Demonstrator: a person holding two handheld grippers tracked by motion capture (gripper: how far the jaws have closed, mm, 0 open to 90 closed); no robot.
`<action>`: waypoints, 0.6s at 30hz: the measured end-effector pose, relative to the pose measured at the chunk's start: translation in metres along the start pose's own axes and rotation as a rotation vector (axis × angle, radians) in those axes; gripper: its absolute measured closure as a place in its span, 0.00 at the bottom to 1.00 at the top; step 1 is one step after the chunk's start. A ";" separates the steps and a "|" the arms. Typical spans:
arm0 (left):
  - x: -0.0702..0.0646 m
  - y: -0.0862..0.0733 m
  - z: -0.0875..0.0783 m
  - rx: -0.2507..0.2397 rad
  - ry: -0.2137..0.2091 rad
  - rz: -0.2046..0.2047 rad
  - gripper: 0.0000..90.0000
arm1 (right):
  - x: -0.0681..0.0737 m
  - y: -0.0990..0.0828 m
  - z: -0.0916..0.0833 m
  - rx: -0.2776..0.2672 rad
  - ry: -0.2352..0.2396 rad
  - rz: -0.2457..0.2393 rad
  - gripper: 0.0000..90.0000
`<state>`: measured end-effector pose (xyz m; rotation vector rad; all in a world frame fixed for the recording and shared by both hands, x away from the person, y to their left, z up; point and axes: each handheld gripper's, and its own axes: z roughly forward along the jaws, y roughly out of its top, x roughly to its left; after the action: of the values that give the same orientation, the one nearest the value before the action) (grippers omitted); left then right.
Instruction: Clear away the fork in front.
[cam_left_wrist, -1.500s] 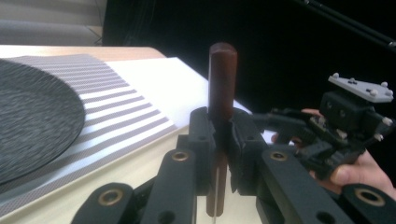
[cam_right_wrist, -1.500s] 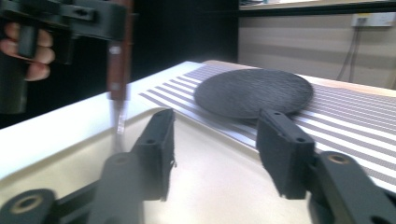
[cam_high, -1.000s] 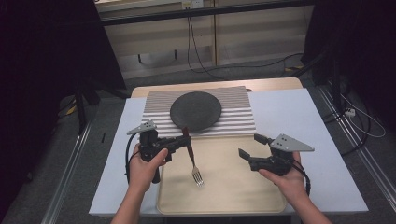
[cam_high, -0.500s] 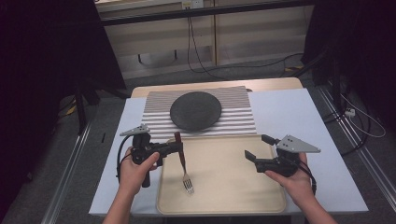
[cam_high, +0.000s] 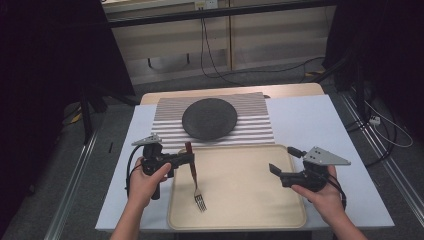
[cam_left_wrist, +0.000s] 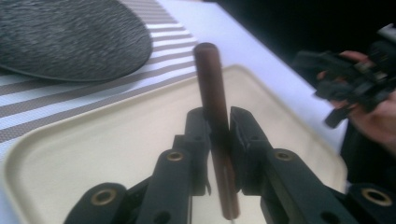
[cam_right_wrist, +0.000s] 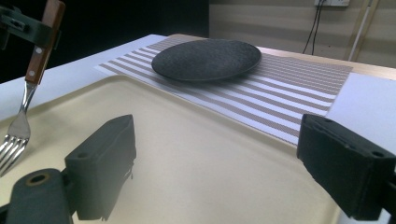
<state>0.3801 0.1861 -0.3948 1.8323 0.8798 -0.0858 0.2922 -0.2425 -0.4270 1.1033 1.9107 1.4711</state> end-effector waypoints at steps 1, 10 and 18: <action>0.001 -0.001 0.002 0.006 0.014 0.009 0.85 | -0.001 -0.001 -0.001 -0.001 0.001 -0.002 0.13; 0.016 -0.016 0.009 0.024 0.044 0.015 0.79 | -0.009 -0.006 -0.012 0.004 -0.021 0.009 0.13; 0.023 -0.024 0.009 0.037 0.067 0.022 0.76 | -0.011 -0.011 -0.013 0.005 -0.029 0.013 0.12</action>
<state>0.3852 0.1944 -0.4275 1.8886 0.9097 -0.0270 0.2850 -0.2600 -0.4344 1.1355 1.8923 1.4501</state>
